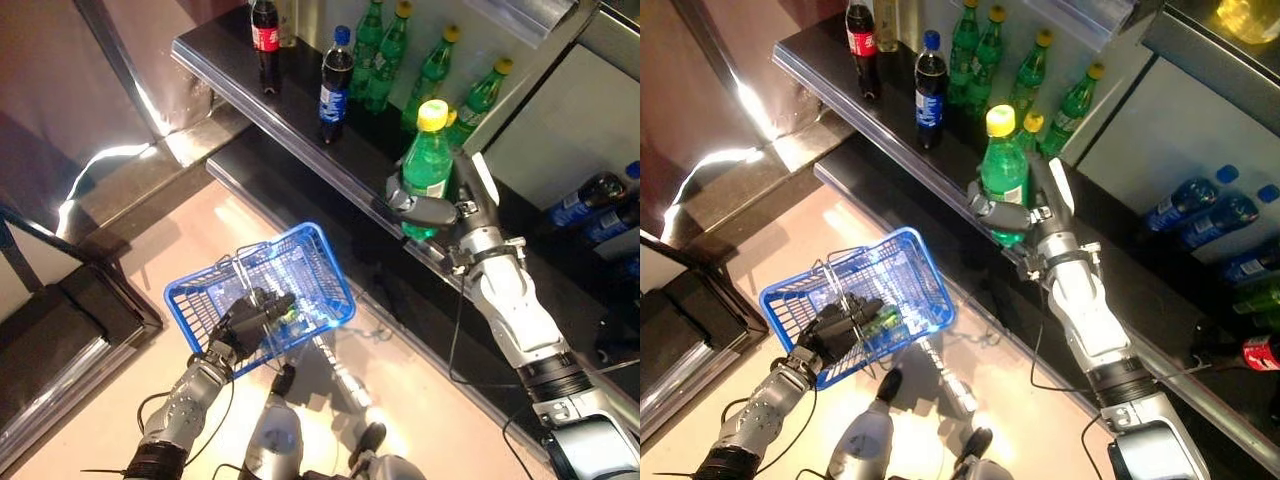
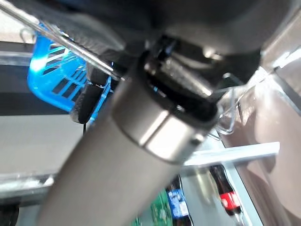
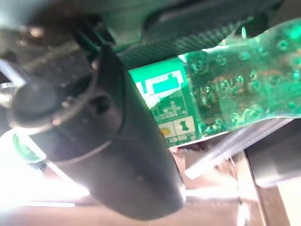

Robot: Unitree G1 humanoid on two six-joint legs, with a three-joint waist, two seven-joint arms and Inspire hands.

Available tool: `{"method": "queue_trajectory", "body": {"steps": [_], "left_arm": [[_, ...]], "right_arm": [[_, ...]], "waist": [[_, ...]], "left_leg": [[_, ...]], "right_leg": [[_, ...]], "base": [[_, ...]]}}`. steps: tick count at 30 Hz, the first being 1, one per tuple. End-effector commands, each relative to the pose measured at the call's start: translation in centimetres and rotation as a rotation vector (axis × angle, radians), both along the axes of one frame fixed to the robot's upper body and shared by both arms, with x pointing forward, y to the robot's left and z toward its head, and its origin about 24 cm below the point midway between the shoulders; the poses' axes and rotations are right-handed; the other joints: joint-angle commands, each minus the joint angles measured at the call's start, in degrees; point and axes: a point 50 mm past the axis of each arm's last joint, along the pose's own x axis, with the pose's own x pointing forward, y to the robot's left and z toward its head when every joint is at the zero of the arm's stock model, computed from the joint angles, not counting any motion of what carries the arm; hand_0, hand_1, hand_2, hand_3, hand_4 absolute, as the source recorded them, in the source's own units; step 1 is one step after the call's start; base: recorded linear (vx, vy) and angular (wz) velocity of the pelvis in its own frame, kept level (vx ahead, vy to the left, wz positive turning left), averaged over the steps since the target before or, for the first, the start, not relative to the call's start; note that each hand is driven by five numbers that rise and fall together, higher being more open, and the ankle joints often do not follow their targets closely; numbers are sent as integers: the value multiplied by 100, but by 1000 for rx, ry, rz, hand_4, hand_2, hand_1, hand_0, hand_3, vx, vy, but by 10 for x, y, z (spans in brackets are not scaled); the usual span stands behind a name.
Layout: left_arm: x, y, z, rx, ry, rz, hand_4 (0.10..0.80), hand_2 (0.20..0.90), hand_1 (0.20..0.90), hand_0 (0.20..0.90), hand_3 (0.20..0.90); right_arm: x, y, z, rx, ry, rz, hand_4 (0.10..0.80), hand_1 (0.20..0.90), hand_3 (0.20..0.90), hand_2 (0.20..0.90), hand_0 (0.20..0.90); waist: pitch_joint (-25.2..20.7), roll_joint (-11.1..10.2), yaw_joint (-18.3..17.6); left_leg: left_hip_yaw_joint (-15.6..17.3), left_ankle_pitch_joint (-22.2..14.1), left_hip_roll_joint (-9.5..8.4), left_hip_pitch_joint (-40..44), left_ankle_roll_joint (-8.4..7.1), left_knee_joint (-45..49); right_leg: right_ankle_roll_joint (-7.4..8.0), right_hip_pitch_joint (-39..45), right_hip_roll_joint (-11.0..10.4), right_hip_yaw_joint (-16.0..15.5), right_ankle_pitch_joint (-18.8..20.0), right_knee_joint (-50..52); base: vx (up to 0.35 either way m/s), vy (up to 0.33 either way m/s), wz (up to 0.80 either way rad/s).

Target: Pick up the drink and place into the basket.

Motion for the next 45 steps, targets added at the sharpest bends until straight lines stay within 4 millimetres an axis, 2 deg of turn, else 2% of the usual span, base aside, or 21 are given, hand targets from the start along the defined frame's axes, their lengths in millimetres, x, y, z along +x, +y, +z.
{"method": "queue_trajectory", "body": {"steps": [1, 15, 23, 37, 45], "left_arm": [[11, -44, 68, -189, -404, -210, 100, 300, 300, 300, 200], [-3, -60, 108, -255, -553, -358, 100, 300, 300, 300, 200], [-11, -72, 124, -281, -613, -460, 100, 300, 300, 300, 200], [-28, -91, 149, -326, -734, -646, 100, 300, 300, 300, 200], [-36, -99, 158, -354, -793, -726, 100, 300, 300, 300, 200]], "right_arm": [[-22, 15, 34, 82, -256, 136, 100, 300, 200, 300, 300], [-31, 33, 19, 65, -214, 239, 100, 300, 200, 300, 300], [-34, 44, 8, 33, -180, 263, 100, 300, 200, 300, 300], [-40, 67, 0, 5, -142, 352, 100, 300, 200, 300, 300], [-41, 81, -18, -27, -67, 401, 100, 300, 200, 300, 300]], "waist": [[-1870, -8, -55], [-1879, -18, 168], [-1873, 8, 294], [-1849, 28, 468], [-1880, 58, 528]], "left_leg": [[132, -525, -219, 299, 255, -33], [-142, -457, -270, 213, 225, -33], [-349, -409, -313, 166, 213, -33], [-681, -356, -378, 93, 178, -33], [-781, -340, -392, 80, 158, -33]], "right_leg": [[138, 331, 31, -44, -195, 33], [145, 336, -2, -163, -205, 26], [144, 347, -16, -261, -211, 40], [147, 336, -38, -383, -201, 44], [136, 343, -50, -443, -211, 46]], "base": [[0, 0, 0], [7, -1, 3], [16, 5, 10], [5, 1, 7], [1, 5, 6]]}}
